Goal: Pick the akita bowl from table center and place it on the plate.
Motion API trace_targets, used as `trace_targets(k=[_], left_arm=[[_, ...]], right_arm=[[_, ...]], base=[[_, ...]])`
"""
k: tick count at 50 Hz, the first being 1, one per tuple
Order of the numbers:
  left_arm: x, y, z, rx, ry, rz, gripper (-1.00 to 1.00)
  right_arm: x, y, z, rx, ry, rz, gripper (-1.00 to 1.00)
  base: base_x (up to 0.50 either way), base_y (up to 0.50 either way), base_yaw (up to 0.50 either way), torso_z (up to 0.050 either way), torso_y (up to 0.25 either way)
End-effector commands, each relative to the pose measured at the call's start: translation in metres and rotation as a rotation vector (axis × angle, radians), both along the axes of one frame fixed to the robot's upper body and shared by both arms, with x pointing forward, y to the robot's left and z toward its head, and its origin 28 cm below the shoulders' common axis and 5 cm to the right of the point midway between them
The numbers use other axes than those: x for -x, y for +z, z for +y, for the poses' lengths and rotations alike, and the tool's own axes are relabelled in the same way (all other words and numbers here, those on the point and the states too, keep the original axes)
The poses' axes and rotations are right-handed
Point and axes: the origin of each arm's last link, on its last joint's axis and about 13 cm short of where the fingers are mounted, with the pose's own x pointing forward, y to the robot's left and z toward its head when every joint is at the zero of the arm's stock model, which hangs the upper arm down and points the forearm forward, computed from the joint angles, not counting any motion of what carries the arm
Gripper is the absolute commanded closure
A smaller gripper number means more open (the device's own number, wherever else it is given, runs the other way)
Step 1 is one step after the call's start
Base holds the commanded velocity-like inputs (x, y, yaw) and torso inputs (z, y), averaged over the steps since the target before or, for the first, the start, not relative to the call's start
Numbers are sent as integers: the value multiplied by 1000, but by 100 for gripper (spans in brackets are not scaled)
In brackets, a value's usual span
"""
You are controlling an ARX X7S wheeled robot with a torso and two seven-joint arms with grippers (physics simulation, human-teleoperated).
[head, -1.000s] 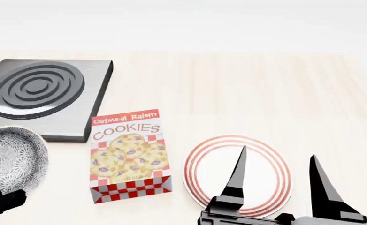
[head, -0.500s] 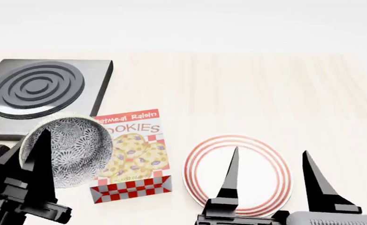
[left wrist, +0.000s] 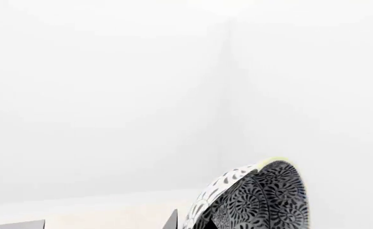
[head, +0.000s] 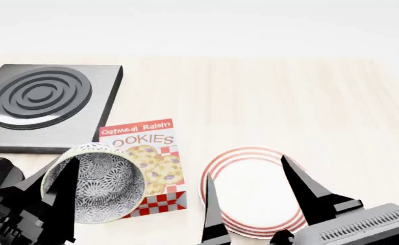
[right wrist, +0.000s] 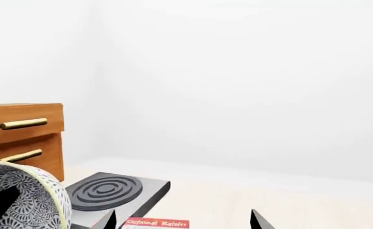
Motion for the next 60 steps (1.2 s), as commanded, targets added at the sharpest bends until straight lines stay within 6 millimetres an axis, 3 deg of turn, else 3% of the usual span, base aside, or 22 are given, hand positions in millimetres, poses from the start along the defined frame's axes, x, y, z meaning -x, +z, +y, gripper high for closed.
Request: trace_targets(k=[1,17,26,46,60], left_arm=[[2,8,1,8,-26,-32,100],[8,14,-6,-1,-59,-60,100],[13,23,-9,-23,-57,-92,100],[14,25,-11,-18,-49,-97,100],[16,25,-12,-22,-70,-94,100]], right_arm=[[10,26,-8,-21,177,7,-100],[6,37,-16,-52,246,39,-100],[4,33,-9,-32,266,79,-100],[5,30,4,-27,337,110,-100],[-4,26,11,-50,348,122,-100]], base=[[0,0,0,0,0],[0,0,0,0,0],[0,0,0,0,1],[0,0,0,0,0],[0,0,0,0,1]])
